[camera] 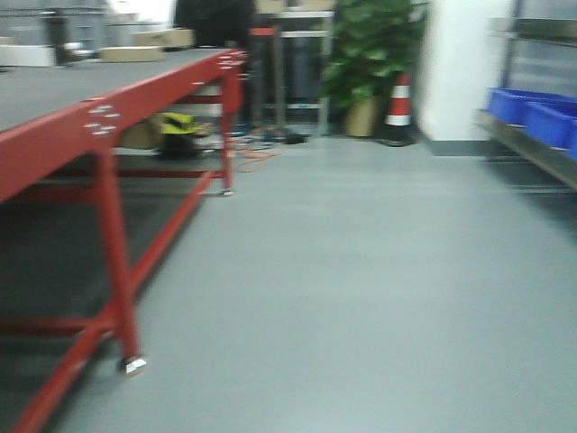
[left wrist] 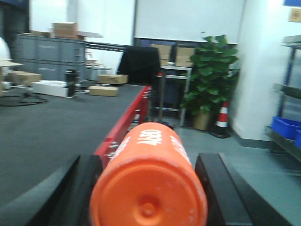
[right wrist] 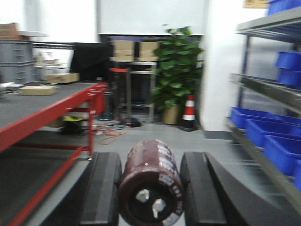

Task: Place cylindrical capacitor in blue bin on shelf
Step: 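Drive the base away from the table toward the bin shelf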

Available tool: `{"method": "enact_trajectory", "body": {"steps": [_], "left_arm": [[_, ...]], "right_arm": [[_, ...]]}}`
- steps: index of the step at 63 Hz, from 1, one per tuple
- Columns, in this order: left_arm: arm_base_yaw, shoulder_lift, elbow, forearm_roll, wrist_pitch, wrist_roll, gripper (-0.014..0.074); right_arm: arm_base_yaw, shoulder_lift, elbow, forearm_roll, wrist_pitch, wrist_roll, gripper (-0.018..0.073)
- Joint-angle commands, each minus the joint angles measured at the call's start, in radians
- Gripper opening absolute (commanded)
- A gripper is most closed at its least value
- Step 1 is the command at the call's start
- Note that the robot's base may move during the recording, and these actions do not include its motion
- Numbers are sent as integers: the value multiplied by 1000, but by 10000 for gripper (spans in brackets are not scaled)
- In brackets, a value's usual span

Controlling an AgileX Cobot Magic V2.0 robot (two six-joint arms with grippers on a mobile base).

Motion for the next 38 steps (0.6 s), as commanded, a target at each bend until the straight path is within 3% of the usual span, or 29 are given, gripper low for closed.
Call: {"method": "enact_trajectory", "body": {"steps": [1, 38], "left_arm": [[4, -4, 1, -8, -21, 1, -111], [4, -4, 1, -8, -21, 1, -111]], "right_arm": [[-5, -5, -2, -8, -31, -2, -162], [-5, -5, -2, -8, -31, -2, -162]]}}
